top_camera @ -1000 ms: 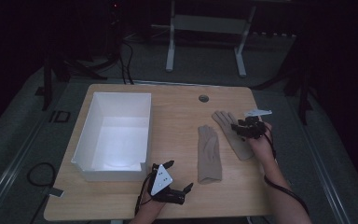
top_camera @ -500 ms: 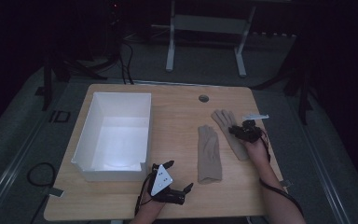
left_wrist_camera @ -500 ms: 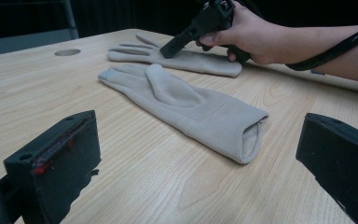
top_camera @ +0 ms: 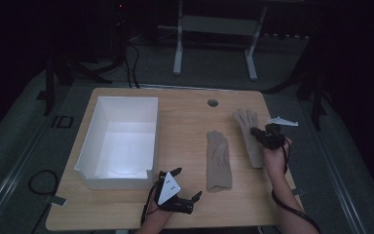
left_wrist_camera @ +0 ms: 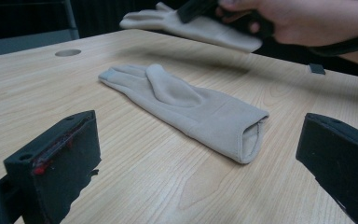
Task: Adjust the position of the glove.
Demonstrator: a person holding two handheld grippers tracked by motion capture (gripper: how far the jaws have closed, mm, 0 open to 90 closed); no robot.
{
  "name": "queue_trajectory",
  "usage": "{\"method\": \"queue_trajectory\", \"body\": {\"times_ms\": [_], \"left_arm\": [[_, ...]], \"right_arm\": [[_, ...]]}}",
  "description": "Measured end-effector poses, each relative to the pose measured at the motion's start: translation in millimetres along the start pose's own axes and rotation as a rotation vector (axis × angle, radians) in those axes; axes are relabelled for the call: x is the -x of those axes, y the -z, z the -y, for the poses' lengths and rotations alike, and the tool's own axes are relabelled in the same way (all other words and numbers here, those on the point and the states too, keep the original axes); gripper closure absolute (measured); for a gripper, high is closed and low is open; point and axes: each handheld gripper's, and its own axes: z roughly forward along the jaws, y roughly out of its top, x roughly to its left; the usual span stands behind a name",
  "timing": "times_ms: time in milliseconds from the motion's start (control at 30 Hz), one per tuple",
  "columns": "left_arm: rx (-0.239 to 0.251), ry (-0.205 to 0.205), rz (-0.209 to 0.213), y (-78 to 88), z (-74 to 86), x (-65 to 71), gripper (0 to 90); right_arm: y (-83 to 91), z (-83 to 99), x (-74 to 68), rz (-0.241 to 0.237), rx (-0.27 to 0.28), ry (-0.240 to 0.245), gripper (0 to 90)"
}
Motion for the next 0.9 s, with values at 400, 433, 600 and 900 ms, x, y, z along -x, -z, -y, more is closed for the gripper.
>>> {"method": "queue_trajectory", "body": {"times_ms": [400, 433, 600, 900], "left_arm": [[0.0, -0.001, 0.002, -0.3, -0.1, 0.4, 0.0], [0.0, -0.001, 0.002, -0.3, -0.1, 0.4, 0.1], [-0.001, -0.006, 0.005, -0.1, 0.0, 0.5, 0.1], [-0.002, -0.005, 0.005, -0.2, -0.1, 0.2, 0.0]], "right_arm": [[34.3, 29.7, -14.7, 0.136, -0.024, -0.066, 85.1], [34.3, 29.7, -14.7, 0.136, -0.024, -0.066, 85.1], [44.9, 42.8, -11.2, 0.17, -0.034, -0.095, 84.9], [40.1, 62.2, -4.0, 0.172, -0.068, -0.124, 84.6]]}}
